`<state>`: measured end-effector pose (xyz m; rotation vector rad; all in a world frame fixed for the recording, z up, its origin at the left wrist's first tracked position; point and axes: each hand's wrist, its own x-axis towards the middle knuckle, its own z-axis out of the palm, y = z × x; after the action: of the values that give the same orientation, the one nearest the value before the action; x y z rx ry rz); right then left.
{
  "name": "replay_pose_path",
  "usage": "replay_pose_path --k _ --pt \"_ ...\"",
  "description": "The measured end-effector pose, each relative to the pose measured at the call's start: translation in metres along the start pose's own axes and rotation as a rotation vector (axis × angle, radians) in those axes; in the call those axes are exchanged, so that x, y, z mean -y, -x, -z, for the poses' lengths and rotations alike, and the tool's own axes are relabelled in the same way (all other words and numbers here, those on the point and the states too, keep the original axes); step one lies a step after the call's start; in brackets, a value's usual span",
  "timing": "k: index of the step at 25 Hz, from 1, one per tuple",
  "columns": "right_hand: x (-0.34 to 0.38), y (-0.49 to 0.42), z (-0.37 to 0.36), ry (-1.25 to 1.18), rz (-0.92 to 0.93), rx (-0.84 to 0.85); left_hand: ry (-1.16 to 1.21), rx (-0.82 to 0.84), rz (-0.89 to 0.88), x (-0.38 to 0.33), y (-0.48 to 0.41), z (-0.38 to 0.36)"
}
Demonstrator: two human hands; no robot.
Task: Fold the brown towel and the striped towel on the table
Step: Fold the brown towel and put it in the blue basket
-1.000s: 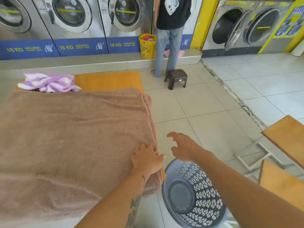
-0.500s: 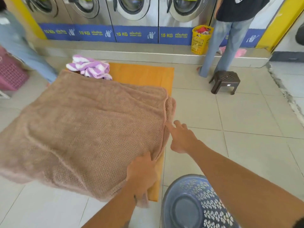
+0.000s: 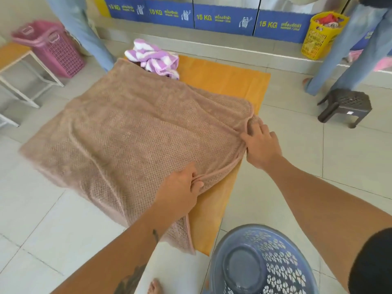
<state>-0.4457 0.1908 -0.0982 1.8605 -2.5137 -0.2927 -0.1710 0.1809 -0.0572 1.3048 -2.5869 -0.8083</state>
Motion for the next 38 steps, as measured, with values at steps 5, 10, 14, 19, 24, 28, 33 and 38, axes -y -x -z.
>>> replay_pose_path --k 5,10,14,19,24,28,33,38 --pt "-0.003 -0.03 0.032 0.015 0.031 -0.107 -0.11 0.152 0.17 0.008 0.005 0.012" --pt "0.016 -0.067 0.061 -0.043 0.063 -0.103 -0.134 0.218 0.487 0.025 0.025 0.023" --pt "0.037 -0.095 0.083 -0.081 -0.023 -0.073 0.144 0.243 0.641 0.046 0.045 0.032" --pt "0.041 -0.125 0.118 -0.075 -0.155 -0.112 0.199 0.172 0.793 0.082 0.072 0.059" --pt "0.006 -0.139 0.135 -0.003 -0.366 -0.01 0.192 -0.151 0.752 0.111 0.068 0.095" --pt "-0.021 -0.114 0.132 0.111 -0.257 -0.001 0.083 -0.459 0.541 0.101 0.059 0.098" --pt "0.009 -0.072 0.098 -0.175 0.179 -0.121 0.014 -0.509 0.288 0.089 0.047 0.083" --pt "0.005 -0.056 0.082 -0.184 0.22 0.071 -0.097 -0.276 0.403 0.081 0.047 0.078"
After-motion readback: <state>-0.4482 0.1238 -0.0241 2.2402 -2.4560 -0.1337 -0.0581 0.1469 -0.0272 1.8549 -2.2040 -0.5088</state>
